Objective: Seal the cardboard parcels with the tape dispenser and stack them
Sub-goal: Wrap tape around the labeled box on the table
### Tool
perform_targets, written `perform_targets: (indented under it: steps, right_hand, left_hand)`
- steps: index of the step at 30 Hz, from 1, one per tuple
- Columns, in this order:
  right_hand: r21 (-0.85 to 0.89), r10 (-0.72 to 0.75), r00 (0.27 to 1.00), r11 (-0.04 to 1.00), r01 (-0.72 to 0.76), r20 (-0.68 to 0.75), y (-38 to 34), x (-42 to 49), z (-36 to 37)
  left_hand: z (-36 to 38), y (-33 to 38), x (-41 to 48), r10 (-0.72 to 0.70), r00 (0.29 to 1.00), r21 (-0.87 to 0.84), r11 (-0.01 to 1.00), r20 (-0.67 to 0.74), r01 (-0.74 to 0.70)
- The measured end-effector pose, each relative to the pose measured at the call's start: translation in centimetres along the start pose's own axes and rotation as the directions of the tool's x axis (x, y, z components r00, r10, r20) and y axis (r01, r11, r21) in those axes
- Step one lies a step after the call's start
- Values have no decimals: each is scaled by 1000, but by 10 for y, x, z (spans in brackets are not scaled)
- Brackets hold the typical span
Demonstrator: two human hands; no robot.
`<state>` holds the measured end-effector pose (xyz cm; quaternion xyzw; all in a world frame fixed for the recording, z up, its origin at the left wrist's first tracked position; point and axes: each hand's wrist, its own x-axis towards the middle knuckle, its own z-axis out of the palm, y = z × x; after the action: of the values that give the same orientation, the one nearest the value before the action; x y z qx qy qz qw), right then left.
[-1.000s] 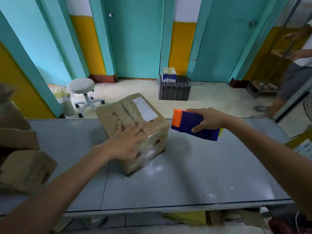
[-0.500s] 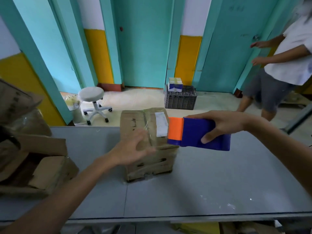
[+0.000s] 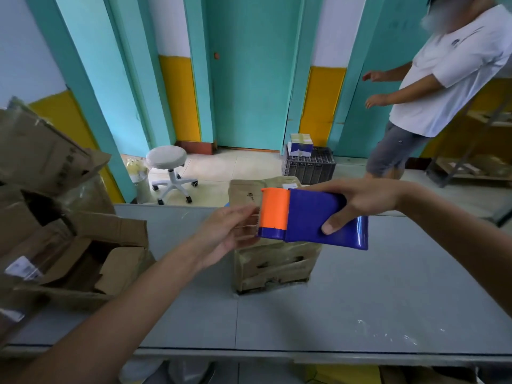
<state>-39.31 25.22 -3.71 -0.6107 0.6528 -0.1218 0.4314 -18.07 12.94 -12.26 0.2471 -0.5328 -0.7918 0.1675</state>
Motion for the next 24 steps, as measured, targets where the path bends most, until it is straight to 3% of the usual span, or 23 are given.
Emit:
perform_targets:
  steps: [7,20,24]
  right_hand:
    - [-56,90,989,995,-84,117,-19,19,8]
    - [-190,304,918,946,-261,254,3,21,-3]
    - [-168,312,910,947,-274,275,9,25,1]
  left_hand:
    - [-13,1,-14,133,961,275,959,-242,-64]
    - [-30,-43,-30,124,920,199,979,-372,-52]
    - [-33,-53,-29,131,910,257,966,-393,-27]
